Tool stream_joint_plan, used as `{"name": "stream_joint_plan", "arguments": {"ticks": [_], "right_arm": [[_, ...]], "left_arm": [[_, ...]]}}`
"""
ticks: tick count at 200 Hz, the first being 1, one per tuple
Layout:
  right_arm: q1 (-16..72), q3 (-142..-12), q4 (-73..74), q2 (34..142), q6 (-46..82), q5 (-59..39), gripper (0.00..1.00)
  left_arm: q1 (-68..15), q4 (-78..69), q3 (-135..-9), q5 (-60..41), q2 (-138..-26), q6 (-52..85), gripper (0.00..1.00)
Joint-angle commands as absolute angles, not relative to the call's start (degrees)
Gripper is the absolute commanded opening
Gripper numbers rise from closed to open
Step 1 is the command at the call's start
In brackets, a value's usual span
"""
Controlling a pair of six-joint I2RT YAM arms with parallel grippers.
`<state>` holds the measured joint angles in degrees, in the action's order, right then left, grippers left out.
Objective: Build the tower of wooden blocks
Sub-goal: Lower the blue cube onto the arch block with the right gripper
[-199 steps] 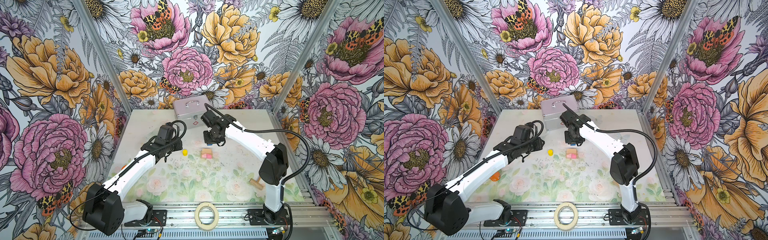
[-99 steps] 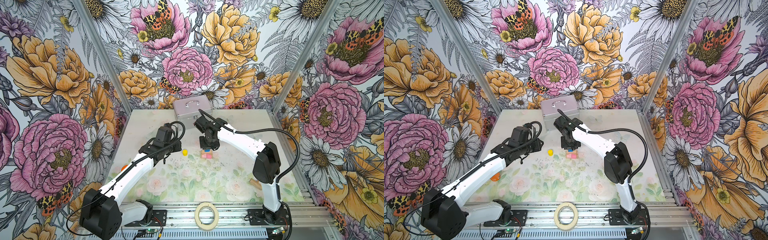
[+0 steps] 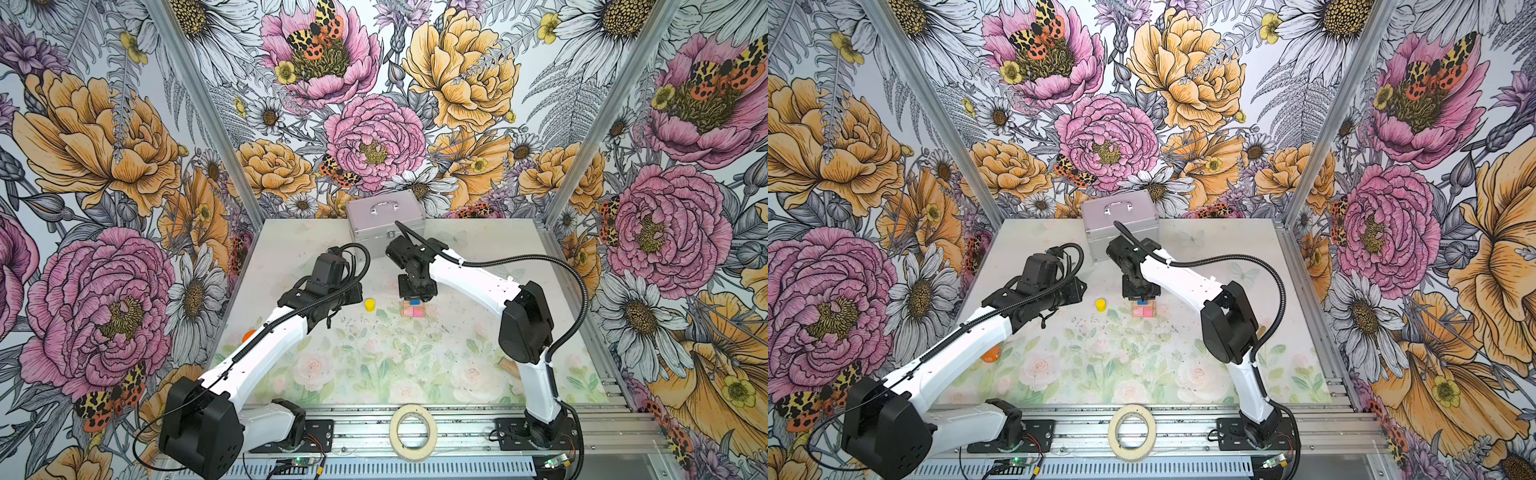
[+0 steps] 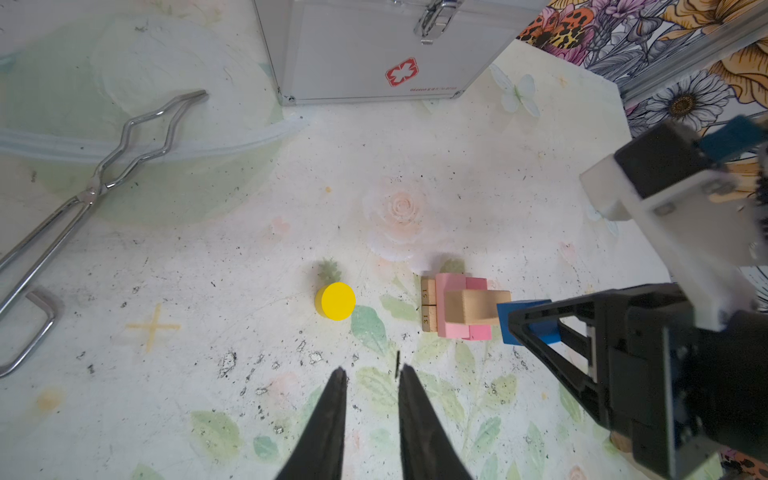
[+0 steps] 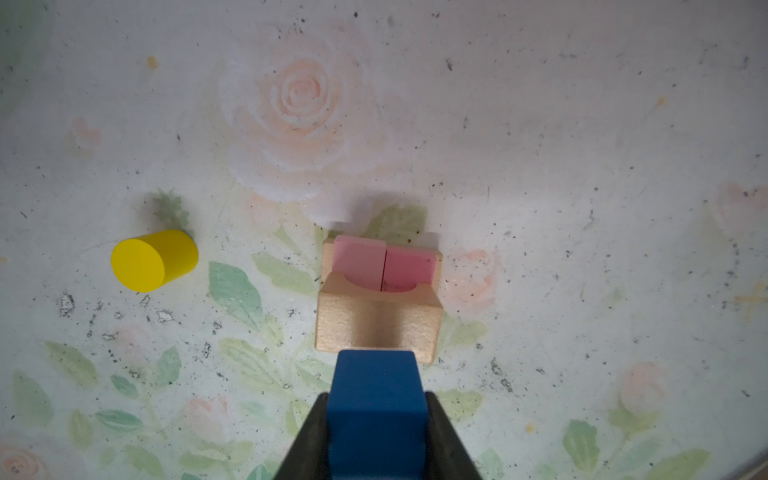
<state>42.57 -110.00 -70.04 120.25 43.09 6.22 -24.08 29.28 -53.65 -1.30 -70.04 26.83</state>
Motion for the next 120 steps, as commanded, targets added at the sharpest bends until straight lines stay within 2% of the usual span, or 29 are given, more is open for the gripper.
{"name": "stream_joint_plan", "arguments": {"ticks": [1, 120], "right_arm": [[42.3, -111.4, -69.6, 121.0, 44.2, 7.8, 0.00], [41.9, -110.1, -67.3, 121.7, 46.4, 8.4, 0.00]], "left_arm": [[-23.7, 27.9, -52.9, 0.0, -68.7, 26.4, 0.25], [-23.7, 27.9, -52.8, 0.3, -69.1, 26.5, 0.25]]}}
